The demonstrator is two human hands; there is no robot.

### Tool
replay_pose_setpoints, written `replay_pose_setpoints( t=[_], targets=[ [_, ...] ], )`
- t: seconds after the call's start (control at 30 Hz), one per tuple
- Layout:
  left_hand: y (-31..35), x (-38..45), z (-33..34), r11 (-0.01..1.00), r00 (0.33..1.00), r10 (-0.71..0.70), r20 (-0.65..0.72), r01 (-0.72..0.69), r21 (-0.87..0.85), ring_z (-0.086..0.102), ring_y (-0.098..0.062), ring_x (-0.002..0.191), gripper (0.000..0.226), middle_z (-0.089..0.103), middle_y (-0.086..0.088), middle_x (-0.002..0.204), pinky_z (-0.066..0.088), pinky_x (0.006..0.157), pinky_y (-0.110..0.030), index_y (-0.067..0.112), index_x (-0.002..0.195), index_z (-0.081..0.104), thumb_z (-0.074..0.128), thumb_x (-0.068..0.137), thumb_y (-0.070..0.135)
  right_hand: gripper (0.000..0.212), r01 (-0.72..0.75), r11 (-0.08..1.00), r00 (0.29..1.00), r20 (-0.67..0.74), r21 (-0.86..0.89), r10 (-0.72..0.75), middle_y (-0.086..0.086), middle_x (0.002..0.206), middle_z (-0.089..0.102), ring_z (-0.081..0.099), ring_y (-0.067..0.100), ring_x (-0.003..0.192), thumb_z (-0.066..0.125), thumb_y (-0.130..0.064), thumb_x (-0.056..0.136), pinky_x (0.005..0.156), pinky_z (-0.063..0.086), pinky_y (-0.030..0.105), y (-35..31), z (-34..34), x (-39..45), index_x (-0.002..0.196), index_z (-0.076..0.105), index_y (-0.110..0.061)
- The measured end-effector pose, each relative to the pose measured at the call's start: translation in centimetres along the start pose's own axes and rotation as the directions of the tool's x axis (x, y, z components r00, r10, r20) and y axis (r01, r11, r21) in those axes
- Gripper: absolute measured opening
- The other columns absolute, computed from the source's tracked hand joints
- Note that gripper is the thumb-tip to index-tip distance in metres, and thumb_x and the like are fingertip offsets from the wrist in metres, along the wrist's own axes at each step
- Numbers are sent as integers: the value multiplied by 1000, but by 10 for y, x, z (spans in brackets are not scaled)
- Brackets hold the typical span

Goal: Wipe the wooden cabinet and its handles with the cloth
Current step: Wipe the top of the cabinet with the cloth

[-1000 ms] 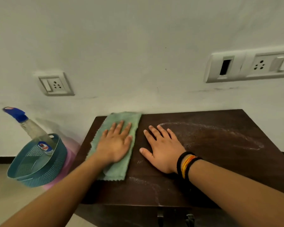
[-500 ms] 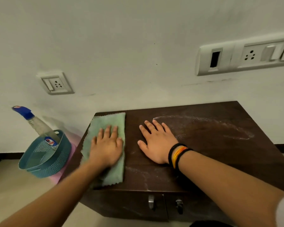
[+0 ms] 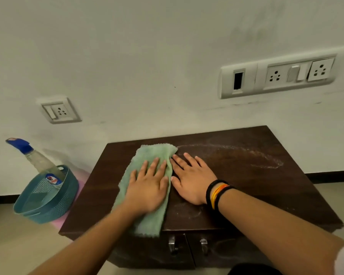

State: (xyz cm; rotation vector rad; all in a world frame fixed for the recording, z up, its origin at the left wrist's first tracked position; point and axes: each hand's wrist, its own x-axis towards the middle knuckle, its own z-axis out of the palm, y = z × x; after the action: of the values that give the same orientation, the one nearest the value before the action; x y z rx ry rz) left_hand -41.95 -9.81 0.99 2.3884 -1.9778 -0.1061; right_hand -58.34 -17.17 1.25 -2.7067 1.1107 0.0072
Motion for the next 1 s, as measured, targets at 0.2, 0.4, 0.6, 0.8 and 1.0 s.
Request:
replay_pose_setpoints(
  t=[0.2,0.4,0.6,0.8,1.0],
  targets=[
    [-35,-16,-2,984,984,-179,-18,180,6,-3,-26,152,58,-2,5,166,5,121,-51,37,155,-1,11,99,51,68,-37,999,999,-4,-38,37,-7,171,-3,-5,21,157,11,-59,102,126,1,46,7,0,-2,162,-1,-30],
    [-19,35,-11,998,999,-39,21,39,-48,-2,-22,152,57,1,7,166,6,121,-53,41,154,4,12,99,52,69,-60,997,998,6,-54,61,-6,171,-3,-4,20,157,13,-58,103,126,2,44,5,-3,-3,162,-1,-26],
    [21,-45,2,997,997,-79,-26,78,-14,-8,-26,152,61,-7,6,165,2,121,-53,36,154,-4,9,97,53,69,-112,993,993,-43,-41,110,-4,171,0,-1,19,157,15,-56,104,125,4,37,15,-4,-13,162,1,-22],
    [-14,31,-8,985,986,-164,29,165,-42,-1,-25,152,60,2,5,166,7,120,-55,39,154,4,11,97,52,73,-174,984,985,-25,-33,173,-1,171,-2,-2,21,157,15,-64,101,124,7,38,29,-12,-20,162,2,-27],
    [62,-2,1,992,993,121,18,-120,-25,-8,-25,152,60,-6,9,165,2,120,-53,39,154,-1,11,97,54,68,-229,973,972,-45,5,229,-2,172,1,0,23,157,20,-60,102,123,13,42,46,-16,-28,162,9,-30]
  ],
)
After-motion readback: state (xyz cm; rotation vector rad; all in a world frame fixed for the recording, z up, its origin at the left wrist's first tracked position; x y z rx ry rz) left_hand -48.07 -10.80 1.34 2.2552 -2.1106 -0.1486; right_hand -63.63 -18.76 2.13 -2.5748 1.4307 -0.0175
